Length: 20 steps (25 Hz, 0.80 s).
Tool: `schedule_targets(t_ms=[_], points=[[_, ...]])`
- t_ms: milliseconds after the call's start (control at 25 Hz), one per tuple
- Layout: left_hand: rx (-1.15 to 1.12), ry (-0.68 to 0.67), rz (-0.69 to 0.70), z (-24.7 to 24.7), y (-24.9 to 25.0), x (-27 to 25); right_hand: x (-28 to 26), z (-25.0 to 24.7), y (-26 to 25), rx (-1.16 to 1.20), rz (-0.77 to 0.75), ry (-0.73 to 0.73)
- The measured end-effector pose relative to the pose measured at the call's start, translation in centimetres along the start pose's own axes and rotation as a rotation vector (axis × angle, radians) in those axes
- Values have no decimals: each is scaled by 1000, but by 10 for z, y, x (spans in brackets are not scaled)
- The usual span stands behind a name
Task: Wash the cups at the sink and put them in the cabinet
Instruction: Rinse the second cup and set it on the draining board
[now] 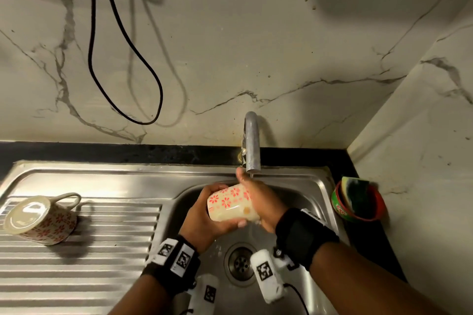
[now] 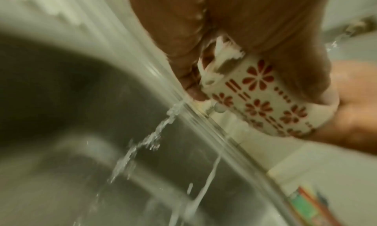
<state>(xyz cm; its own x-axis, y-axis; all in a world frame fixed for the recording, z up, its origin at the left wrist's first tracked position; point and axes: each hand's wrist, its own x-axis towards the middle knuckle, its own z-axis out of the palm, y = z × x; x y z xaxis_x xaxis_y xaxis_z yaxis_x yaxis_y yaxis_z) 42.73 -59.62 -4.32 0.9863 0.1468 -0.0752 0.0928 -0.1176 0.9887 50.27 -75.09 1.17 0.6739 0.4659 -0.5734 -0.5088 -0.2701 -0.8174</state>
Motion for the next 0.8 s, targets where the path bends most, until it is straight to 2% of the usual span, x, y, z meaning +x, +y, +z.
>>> schedule_targets(t_ms=[40,80,120,160,240,280,320,360,400,440,480,520,600,640,680,720,800], points=[[84,41,77,-1,-8,-1,3,1,3,223,105,-53],[91,51,127,-2,-12,-3,4,4,-1,267,133,-50],[-1,50,105,-4,-14,-3,6,4,-3,202,93,-54],[-176,54,6,-4,-12,-3,3,7,-2,54,-7,-78],[-487,33,-313,0,-4,-3,-9,19,-3,-229,-234,-34],[-535,2,-413,3,4,-4,-12,22,-1,-308,-312,13],[-515,12,-440,5,8,-3,-9,25,-1,-244,-307,83],[-465,65,-393,8,7,-1,-5,29,-3,-60,-201,131],[-390,128,-288,8,8,2,0,30,-3,214,-56,143],[-317,168,-183,8,7,4,-2,29,-4,405,5,94],[-308,184,-137,7,7,4,-3,31,-7,436,17,90],[-361,181,-204,5,7,6,-3,29,-8,308,-92,78],[-533,77,-550,1,15,11,-11,26,-6,-67,-359,127],[-539,-8,-691,2,22,11,-10,22,0,-238,-403,99],[-480,-72,-741,3,25,11,-4,16,5,-258,-375,121],[-396,-74,-703,7,28,10,5,13,7,-184,-257,150],[-215,63,-355,18,22,8,14,7,8,201,8,185]])
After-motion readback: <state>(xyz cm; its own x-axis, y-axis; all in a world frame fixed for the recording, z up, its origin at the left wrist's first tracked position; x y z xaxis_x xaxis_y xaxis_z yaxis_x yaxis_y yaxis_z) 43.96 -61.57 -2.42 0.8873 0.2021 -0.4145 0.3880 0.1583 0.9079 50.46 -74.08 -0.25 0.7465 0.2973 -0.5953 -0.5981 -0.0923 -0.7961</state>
